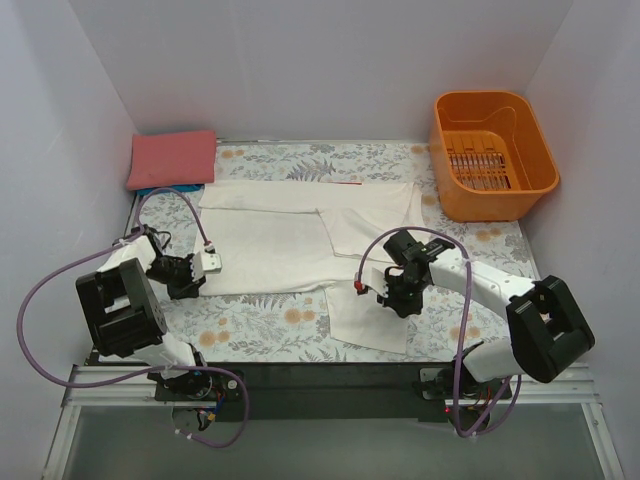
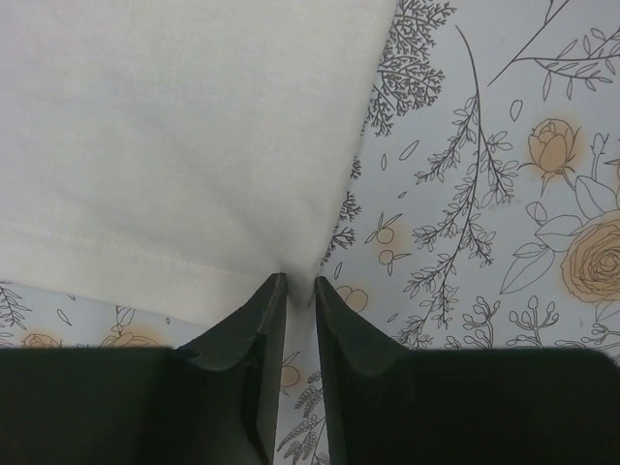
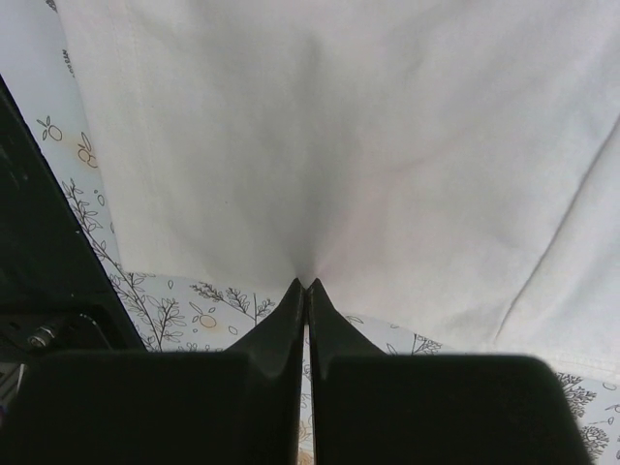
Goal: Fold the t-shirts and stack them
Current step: Fold the tshirt
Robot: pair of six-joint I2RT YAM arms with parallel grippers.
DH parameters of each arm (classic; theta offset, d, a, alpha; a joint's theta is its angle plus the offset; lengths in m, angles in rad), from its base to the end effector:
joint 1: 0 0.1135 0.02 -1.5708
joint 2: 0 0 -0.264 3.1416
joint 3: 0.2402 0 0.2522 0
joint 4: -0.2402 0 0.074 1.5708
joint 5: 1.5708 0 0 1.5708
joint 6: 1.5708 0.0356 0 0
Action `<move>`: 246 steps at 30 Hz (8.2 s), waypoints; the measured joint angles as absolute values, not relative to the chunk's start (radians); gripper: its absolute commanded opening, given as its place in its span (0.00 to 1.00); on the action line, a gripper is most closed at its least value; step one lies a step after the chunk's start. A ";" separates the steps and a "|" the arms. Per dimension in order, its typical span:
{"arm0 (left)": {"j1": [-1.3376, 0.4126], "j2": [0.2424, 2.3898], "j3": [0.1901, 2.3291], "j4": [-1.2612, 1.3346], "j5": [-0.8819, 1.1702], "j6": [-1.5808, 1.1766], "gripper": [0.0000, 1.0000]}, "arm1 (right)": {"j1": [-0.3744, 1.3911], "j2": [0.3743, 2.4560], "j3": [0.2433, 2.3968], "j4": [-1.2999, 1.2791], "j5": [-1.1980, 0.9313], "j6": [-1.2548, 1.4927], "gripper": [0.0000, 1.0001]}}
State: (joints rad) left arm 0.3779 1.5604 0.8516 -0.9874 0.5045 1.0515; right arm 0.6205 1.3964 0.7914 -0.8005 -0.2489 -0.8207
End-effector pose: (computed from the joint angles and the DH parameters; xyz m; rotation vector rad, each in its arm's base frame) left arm 0.2193 0.0685 0.1592 0.8915 2.6845 -0.6670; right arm 0.1801 0.1395 0.1765 -1.9586 2.1844 0.3409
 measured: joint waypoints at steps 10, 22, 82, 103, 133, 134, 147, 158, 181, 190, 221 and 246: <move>0.385 1.533 0.840 -1.028 0.497 1.074 0.00 | 0.616 1.262 0.791 -0.859 -0.272 -0.845 0.01; 0.443 1.561 1.062 -1.204 0.552 1.069 0.00 | 0.511 1.171 0.872 -0.923 -0.288 -0.912 0.01; 0.278 2.183 1.808 -0.960 0.678 0.657 0.00 | 0.282 1.983 1.817 -1.042 -0.301 -1.272 0.01; 0.271 2.185 1.771 -0.911 0.628 0.620 0.12 | 0.275 2.098 1.919 -1.053 -0.291 -1.325 0.33; 0.389 2.128 1.586 -0.966 0.583 -0.190 0.50 | 0.165 1.892 1.467 -1.010 -0.432 -0.607 0.61; 0.388 2.128 1.584 -0.958 0.582 -0.199 0.49 | 0.165 1.894 1.460 -0.998 -0.433 -0.599 0.61; 0.387 2.127 1.575 -0.930 0.577 -0.224 0.32 | 0.163 1.924 1.416 -0.943 -0.433 -0.553 0.59; 0.387 2.115 1.564 -0.934 0.593 -0.212 0.16 | 0.136 1.965 1.416 -0.916 -0.398 -0.539 0.55; 0.387 2.115 1.602 -0.949 0.615 -0.205 0.15 | 0.113 1.989 1.417 -0.911 -0.442 -0.531 0.01; 0.387 2.115 1.592 -0.964 0.611 -0.201 0.13 | 0.110 1.989 1.417 -0.913 -0.448 -0.541 0.01; 0.400 1.920 1.254 -1.022 0.517 -0.075 0.30 | 0.067 1.860 1.260 -1.000 -0.323 -0.691 0.45; -0.795 1.658 1.013 0.018 0.686 -0.144 0.49 | 0.022 1.952 1.505 -0.961 -0.398 -0.495 0.62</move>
State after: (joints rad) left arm -0.7948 1.6581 1.0130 0.0177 0.6857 -0.1440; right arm 0.0223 1.9522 1.5047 -0.9607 -0.3981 -0.4950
